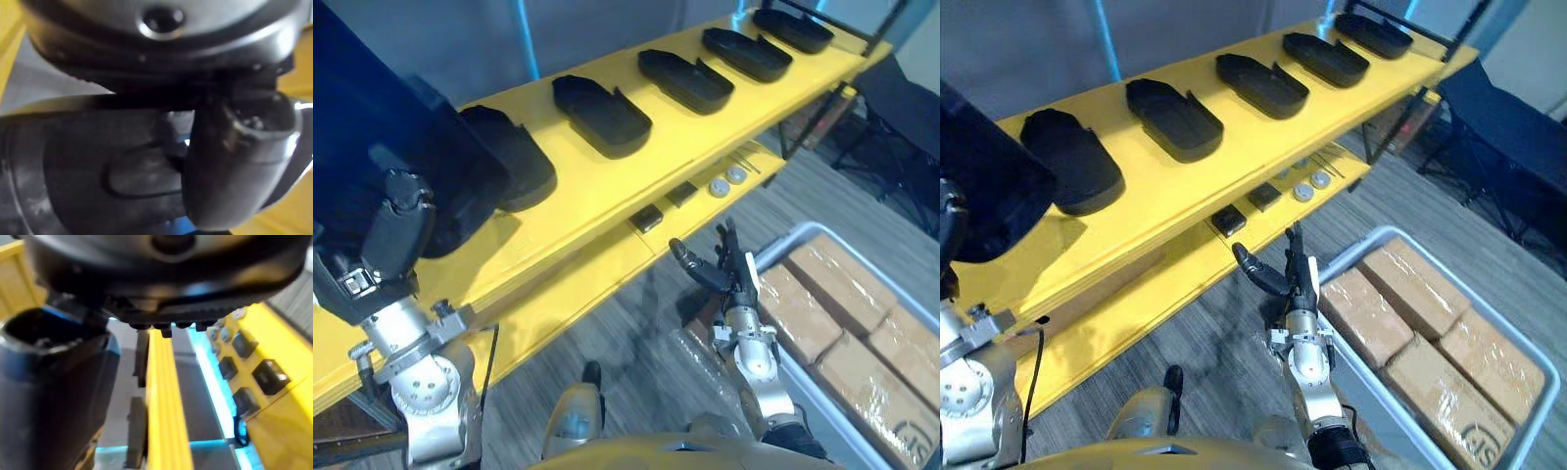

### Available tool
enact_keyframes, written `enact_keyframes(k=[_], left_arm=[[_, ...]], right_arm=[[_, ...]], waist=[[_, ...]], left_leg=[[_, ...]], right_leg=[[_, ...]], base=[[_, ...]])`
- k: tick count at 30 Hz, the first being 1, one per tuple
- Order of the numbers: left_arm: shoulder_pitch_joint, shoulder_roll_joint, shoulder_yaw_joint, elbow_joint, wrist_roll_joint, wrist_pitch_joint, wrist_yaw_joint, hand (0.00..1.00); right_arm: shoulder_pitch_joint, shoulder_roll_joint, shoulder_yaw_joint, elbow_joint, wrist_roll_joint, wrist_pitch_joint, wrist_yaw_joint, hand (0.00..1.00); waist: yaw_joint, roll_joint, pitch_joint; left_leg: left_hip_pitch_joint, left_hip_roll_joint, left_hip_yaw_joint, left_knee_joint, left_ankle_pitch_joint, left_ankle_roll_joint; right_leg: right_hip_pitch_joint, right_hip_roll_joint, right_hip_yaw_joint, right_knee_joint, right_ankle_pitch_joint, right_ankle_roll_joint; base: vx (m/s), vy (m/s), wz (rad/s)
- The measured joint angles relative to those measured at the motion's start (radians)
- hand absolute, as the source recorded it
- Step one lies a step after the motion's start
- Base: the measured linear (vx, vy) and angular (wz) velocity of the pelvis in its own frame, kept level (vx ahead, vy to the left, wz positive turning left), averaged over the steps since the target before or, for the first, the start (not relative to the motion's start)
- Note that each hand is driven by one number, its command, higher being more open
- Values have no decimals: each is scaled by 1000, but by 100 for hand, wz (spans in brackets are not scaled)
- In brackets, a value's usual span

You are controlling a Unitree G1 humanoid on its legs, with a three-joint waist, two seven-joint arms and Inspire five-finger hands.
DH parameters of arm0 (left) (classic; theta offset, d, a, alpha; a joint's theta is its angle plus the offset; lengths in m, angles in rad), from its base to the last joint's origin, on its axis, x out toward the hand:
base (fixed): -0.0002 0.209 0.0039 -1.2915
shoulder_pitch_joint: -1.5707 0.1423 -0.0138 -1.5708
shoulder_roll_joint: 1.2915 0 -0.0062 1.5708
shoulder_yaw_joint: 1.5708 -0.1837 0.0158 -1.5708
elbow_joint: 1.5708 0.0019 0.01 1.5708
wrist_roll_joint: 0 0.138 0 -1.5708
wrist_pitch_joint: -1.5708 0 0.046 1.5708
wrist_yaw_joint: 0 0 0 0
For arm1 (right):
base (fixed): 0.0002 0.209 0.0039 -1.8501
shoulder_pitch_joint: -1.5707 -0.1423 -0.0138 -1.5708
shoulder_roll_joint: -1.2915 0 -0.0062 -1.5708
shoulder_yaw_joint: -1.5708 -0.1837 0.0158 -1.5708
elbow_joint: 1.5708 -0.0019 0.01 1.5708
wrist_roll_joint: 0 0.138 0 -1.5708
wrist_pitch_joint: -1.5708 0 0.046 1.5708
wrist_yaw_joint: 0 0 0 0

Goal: Walk over and take three plastic housings, then place them on the shelf

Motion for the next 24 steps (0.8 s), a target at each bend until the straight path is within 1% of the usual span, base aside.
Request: enact_keyframes(k=[1,2,3,4,5,6,8,9,10,12,14,15,16,17,18,19,20,21,22,23,24], left_arm=[[-14,-12,-30,0,1,-10,10,0],[-16,-16,-48,-1,3,-15,12,0],[-13,-21,-80,-3,9,-20,18,0],[-6,-29,-107,-2,10,-19,29,0],[4,-42,-120,-4,10,-17,32,0],[27,-65,-136,-12,15,-18,44,0],[42,-83,-138,-17,43,-18,53,0],[44,-86,-140,-21,45,-18,54,0],[45,-89,-148,-29,45,-18,63,0],[61,-95,-151,-45,45,-24,80,0],[95,-111,-174,-50,47,-53,118,0],[97,-116,-184,-50,49,-56,130,0],[101,-124,-217,-51,52,-62,159,0],[104,-128,-242,-50,52,-63,172,0],[104,-131,-261,-49,52,-64,180,0],[103,-133,-302,-48,53,-64,188,0],[103,-134,-327,-48,53,-66,192,0],[102,-134,-334,-48,53,-68,192,0],[101,-133,-337,-45,53,-73,195,0],[99,-133,-335,-40,52,-79,198,0],[97,-126,-331,-29,52,-85,200,0]], right_arm=[[14,-3,0,-57,0,-14,-8,100],[21,-3,-1,-85,-1,-22,-15,100],[29,-2,3,-133,-2,-32,-25,100],[26,0,5,-160,-3,-38,-35,100],[26,-2,4,-168,-3,-38,-42,100],[23,-2,3,-184,-3,-40,-56,100],[26,-2,-2,-214,-14,-46,-83,100],[28,1,-12,-221,-39,-50,-92,100],[28,2,-22,-228,-46,-54,-94,100],[34,14,-37,-234,-72,-53,-115,100],[84,58,-48,-247,-82,-53,-205,100],[99,78,-59,-247,-88,-51,-238,100],[147,137,-108,-245,-112,-42,-327,100],[183,166,-140,-245,-117,-36,-378,100],[208,170,-157,-244,-117,-32,-415,100],[262,174,-199,-237,-117,-24,-468,100],[293,173,-242,-213,-115,-15,-501,100],[299,172,-259,-193,-109,-12,-510,100],[299,174,-282,-136,-107,-12,-519,100],[300,176,-290,-103,-105,-12,-521,100],[299,186,-310,-32,-94,-12,-519,100]], waist=[[-14,-2,-9],[-18,-1,-10],[-15,-4,-14],[-12,-12,-20],[-8,-3,-29],[2,10,-47],[10,22,-56],[11,22,-57],[12,20,-59],[17,10,-70],[19,1,-95],[18,1,-98],[12,1,-99],[-3,1,-100],[-15,7,-103],[-37,20,-111],[-51,32,-116],[-58,36,-117],[-61,37,-118],[-67,31,-122],[-68,19,-140]], left_leg=[[1,-18,-41,2,-3,-2],[1,-24,-59,3,-4,-4],[0,-39,-85,11,-10,-16],[-4,-56,-104,29,-25,-37],[-5,-49,-109,37,-32,-43],[-6,-32,-109,38,-40,-52],[-3,-13,-100,37,-45,-61],[0,-6,-82,36,-47,-64],[-1,5,-45,35,-48,-64],[-2,10,-28,29,-47,-64],[-9,11,-13,15,-44,-64],[-16,13,10,15,-42,-63],[-16,59,165,12,-79,-36],[-13,103,292,25,-92,-36],[-13,131,362,38,-92,-36],[-10,176,490,58,-89,-32],[4,196,573,65,-77,-13],[11,188,579,63,-75,-10],[27,165,562,61,-65,-17],[36,149,559,52,-65,-18],[41,120,554,33,-62,-14]], right_leg=[[-26,36,53,-21,0,-1],[-40,50,80,-40,2,-2],[-53,58,111,-111,27,13],[-46,47,104,-145,90,46],[-33,50,83,-157,91,43],[-9,63,62,-191,94,38],[24,79,30,-226,101,28],[39,83,19,-239,101,27],[52,88,5,-252,101,27],[61,93,3,-273,101,25],[65,92,-9,-290,101,25],[67,90,-19,-290,101,25],[85,82,-56,-290,100,24],[101,75,-86,-290,100,24],[112,69,-111,-290,100,24],[131,56,-155,-287,99,23],[137,41,-181,-263,92,24],[135,31,-185,-241,86,24],[130,9,-177,-201,58,21],[132,-2,-168,-198,42,14],[138,-19,-143,-204,25,21]], base=[[173,-48,116],[176,-81,115],[198,-132,95],[175,-139,81],[194,-158,54],[207,-154,32],[156,-119,34],[115,-81,37],[105,-63,27],[104,-43,12],[87,-13,19],[51,22,55],[27,18,75],[29,23,98],[59,105,124],[93,189,132],[94,214,113],[63,140,57],[21,114,25],[5,122,22],[9,114,29]])
